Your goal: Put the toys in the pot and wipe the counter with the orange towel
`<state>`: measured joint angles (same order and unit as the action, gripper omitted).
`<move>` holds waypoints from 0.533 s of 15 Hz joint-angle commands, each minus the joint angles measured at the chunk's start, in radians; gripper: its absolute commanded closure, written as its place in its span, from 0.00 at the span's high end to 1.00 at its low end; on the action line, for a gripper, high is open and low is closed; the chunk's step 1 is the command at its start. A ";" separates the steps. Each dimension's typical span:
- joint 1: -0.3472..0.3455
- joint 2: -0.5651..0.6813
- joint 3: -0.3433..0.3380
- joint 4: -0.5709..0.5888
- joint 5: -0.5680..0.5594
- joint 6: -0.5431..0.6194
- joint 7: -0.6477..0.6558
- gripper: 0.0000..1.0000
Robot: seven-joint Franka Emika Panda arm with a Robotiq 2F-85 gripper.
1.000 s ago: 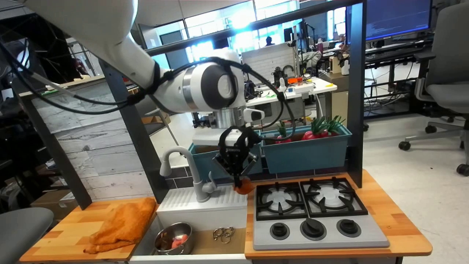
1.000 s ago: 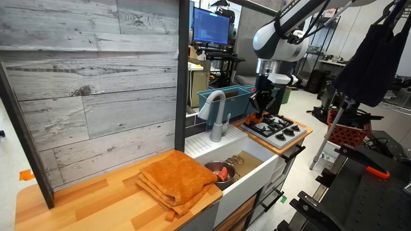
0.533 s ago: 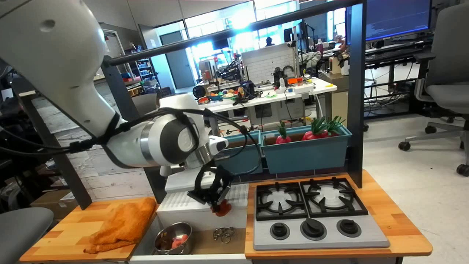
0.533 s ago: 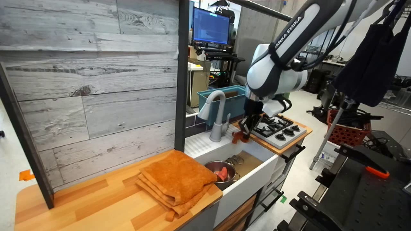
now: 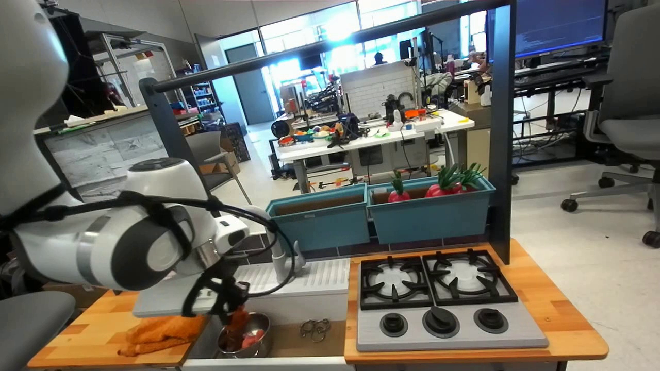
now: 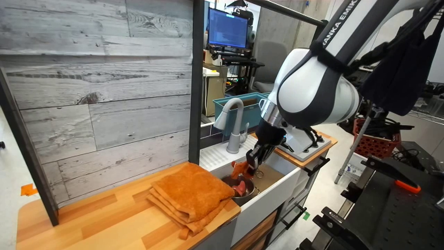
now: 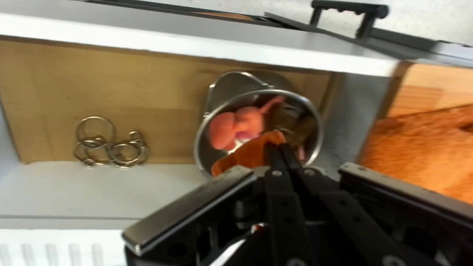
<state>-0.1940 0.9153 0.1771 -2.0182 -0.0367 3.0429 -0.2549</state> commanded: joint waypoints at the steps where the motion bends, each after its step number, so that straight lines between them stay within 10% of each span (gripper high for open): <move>1: -0.063 -0.138 0.126 -0.199 0.012 0.062 0.021 0.01; 8: 0.037 -0.144 0.042 -0.088 0.062 -0.021 0.184 0.01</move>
<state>-0.2001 0.7777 0.2741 -2.1611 -0.0093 3.0739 -0.1236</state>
